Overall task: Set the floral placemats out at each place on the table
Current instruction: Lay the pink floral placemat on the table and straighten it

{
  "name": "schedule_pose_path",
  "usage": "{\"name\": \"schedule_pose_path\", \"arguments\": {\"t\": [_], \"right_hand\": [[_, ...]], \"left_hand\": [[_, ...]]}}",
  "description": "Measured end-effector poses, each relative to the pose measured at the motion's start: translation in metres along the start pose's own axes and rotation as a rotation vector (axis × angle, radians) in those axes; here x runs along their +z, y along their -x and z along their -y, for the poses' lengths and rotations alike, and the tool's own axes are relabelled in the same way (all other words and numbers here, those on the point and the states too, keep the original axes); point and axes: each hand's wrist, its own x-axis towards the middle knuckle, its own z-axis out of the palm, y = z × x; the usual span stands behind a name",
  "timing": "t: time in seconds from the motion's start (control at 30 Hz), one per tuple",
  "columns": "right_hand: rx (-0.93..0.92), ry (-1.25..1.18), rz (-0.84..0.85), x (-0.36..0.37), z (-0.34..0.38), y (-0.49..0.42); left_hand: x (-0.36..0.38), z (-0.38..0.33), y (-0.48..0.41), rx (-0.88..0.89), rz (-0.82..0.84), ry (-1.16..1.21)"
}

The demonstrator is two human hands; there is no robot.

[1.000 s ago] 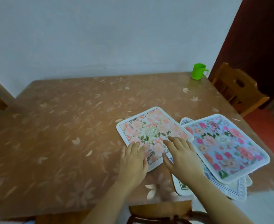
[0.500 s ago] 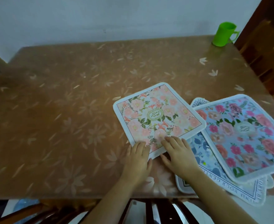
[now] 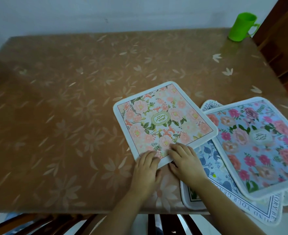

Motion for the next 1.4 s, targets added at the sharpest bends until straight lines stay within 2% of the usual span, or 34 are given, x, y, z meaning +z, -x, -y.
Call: {"name": "schedule_pose_path", "arguments": {"t": [0.33,0.53,0.8,1.03,1.2,1.4], "right_hand": [[0.125,-0.234,-0.059,-0.004,0.001,-0.008],[0.152,-0.278,-0.075,-0.013,0.010,-0.011],[0.240,-0.341,-0.039,-0.026,0.025,-0.003],[0.413,-0.431,-0.067,-0.029,0.049,0.009],[0.489,-0.453,-0.034,-0.021,0.092,0.005],[0.497,-0.481,0.006,-0.004,0.165,-0.015]], "left_hand": [[0.004,0.000,-0.012,-0.165,-0.119,0.326],[-0.012,0.000,-0.015,-0.280,-0.128,0.581],[-0.037,0.023,0.002,-0.374,-0.105,0.597],[-0.070,0.077,0.029,-0.354,-0.188,0.572],[-0.094,0.130,0.059,-0.341,-0.180,0.545],[-0.128,0.202,0.091,-0.359,-0.121,0.544]]}}
